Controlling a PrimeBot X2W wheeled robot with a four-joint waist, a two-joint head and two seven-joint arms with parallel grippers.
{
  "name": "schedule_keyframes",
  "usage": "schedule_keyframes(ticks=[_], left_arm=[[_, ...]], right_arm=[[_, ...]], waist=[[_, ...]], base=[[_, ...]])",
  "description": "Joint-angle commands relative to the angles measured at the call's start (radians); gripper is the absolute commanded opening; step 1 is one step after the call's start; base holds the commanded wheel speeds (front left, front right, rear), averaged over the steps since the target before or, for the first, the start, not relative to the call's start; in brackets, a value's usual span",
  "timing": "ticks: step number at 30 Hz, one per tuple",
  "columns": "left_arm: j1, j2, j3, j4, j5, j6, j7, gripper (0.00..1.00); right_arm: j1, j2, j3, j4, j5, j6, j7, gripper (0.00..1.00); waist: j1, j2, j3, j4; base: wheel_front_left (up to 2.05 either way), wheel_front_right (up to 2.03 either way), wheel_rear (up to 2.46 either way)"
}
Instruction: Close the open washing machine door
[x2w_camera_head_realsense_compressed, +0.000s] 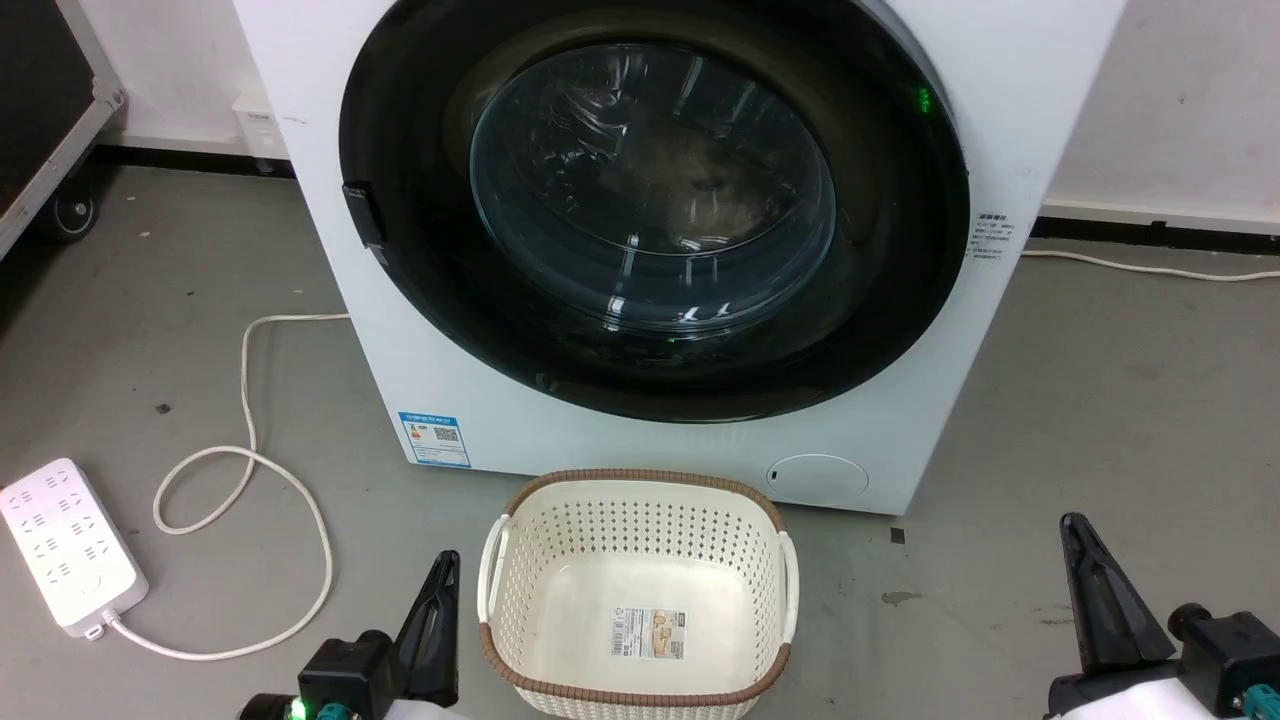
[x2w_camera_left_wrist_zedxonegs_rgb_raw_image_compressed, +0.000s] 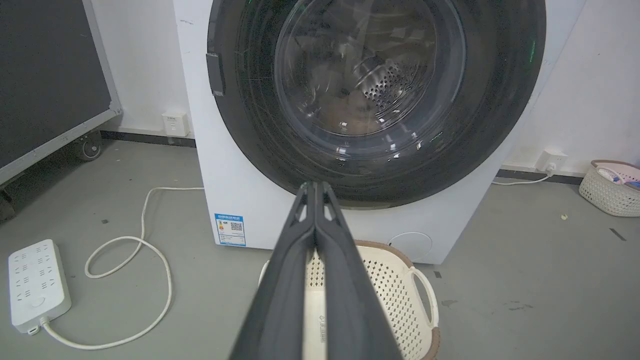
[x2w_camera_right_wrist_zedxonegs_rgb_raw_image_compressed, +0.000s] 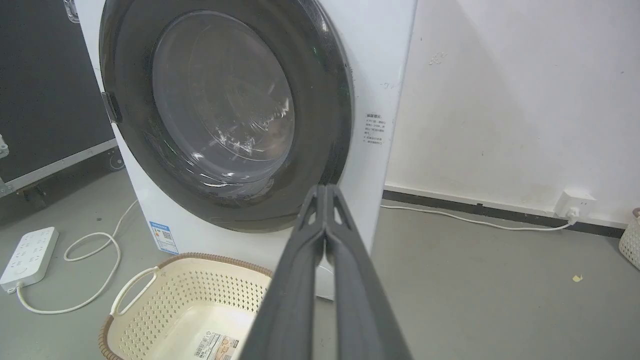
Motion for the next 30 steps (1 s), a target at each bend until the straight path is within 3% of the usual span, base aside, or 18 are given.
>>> schedule_keyframes(ticks=[1, 30], left_arm=[[-0.002, 0.001, 0.004, -0.006, 0.007, 0.001, 0.004, 0.00], [-0.016, -0.001, 0.040, -0.052, 0.054, 0.007, 0.082, 0.00]], right_arm=[[-0.003, 0.000, 0.004, -0.003, -0.001, 0.000, 0.004, 0.00], [-0.021, 0.002, 0.040, -0.020, -0.006, 0.000, 0.082, 0.00]], waist=[[0.0000, 0.0000, 0.000, 0.000], [0.0000, 0.0000, 0.005, -0.005]], base=[[0.00, 0.00, 0.00], [0.00, 0.00, 0.00]])
